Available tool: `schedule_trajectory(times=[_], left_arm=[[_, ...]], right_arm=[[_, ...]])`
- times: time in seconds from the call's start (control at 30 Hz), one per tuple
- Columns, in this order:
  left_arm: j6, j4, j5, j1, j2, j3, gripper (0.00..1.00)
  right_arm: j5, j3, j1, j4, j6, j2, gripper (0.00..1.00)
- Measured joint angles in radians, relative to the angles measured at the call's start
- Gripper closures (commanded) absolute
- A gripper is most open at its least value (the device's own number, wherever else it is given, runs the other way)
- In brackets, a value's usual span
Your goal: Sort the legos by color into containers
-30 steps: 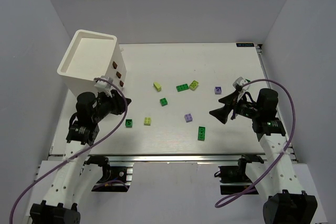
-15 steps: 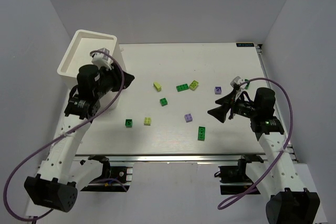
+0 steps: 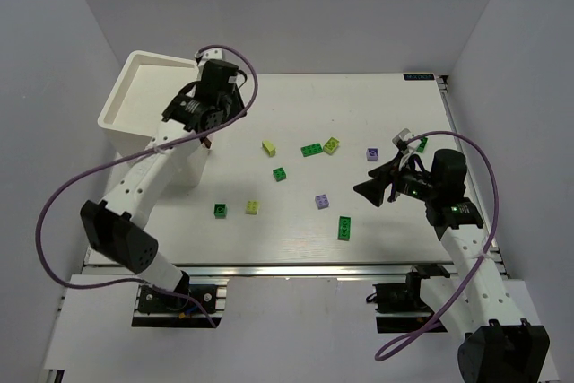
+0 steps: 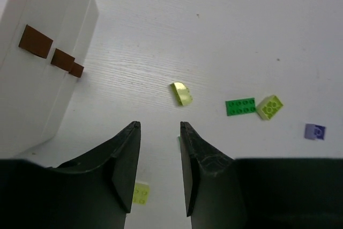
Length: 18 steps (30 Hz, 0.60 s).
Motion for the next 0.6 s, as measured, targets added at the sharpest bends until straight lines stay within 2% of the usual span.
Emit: schedule_trajectory(times=[0.17,0.4,0.6], left_arm=[[-0.008,-0.116,-0.174,-0.05,0.152,0.135,0.56],[-0.073,-0.319,-0.432,-0.087,0.363,0.374,0.52],[-0.107,-0.412,-0.58,-0.103,0.464,0.41,0.47]], right_arm=[[0.024,0.0,0.009,0.002,0.01,0.0,0.22],[0.045,0.0,0.018,0.002,0.013,0.0,0.22],[0.051,0.0,0.025,0.003,0.014,-0.001,0.22]])
